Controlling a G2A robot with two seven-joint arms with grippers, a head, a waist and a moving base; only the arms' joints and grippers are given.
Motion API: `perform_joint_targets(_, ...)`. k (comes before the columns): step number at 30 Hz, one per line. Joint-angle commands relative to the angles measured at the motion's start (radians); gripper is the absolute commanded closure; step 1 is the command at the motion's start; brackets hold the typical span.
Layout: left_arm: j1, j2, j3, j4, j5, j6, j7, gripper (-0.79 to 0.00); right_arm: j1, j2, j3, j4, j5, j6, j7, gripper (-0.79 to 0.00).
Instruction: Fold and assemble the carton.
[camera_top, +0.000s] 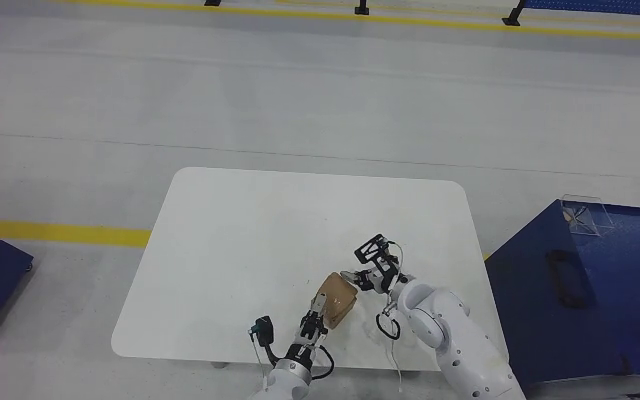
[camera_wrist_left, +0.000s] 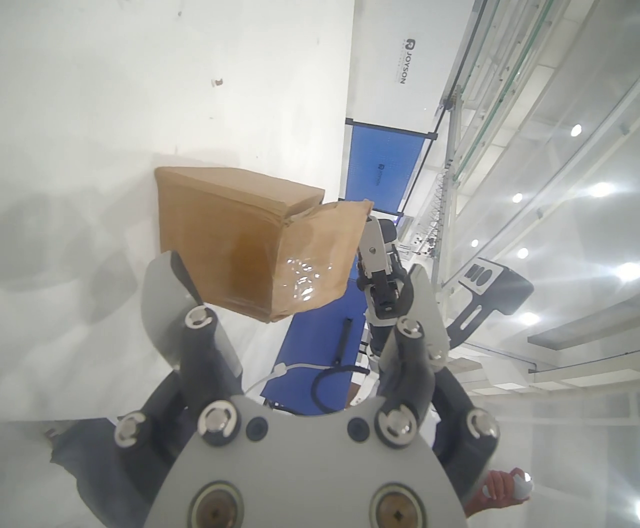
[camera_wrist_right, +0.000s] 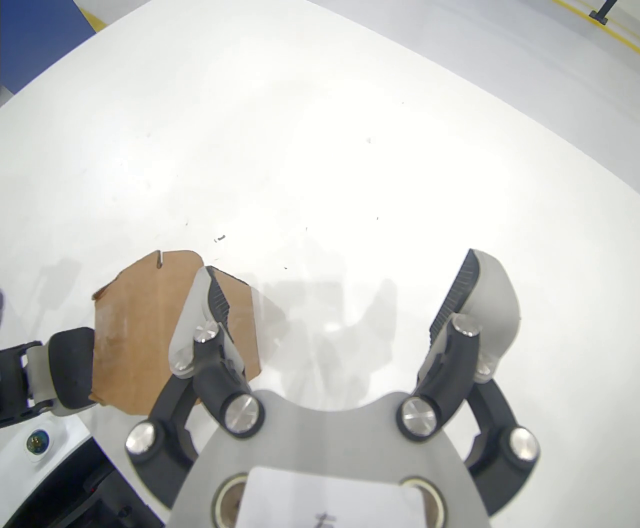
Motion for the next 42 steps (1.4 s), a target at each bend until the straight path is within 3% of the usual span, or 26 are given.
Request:
perform_joint_targets(1,-0.01,-0.003,0.003,0.012,-0.004,0.012,0.009,-0.634,0.008,-0.002,-0.011,0.011,-0.008,0.001,0.013,-0.785)
perform_joint_targets(7,-0.039,-0.012,0.02,0.046,-0.023,0.02,0.033,-0.585,0.032,-0.007,-0.027,0.049,0.016,-0.027,0.022,-0.785)
perform_joint_targets(9,-0.046,-0.015,0.024,0.056,-0.028,0.02,0.042,-0.52,0.038,-0.008,-0.03,0.057,0.023,-0.038,0.023,-0.785)
perform_joint_targets(30,-0.092,-0.038,0.049,0.118,-0.035,0.029,0.108,-0.551,0.059,-0.009,-0.022,0.097,0.045,-0.065,0.022,-0.785)
perform_joint_targets(42,-0.109,-0.049,0.058,0.149,-0.032,0.041,0.125,-0.48,0.075,-0.01,-0.027,0.123,0.048,-0.083,0.025,-0.785)
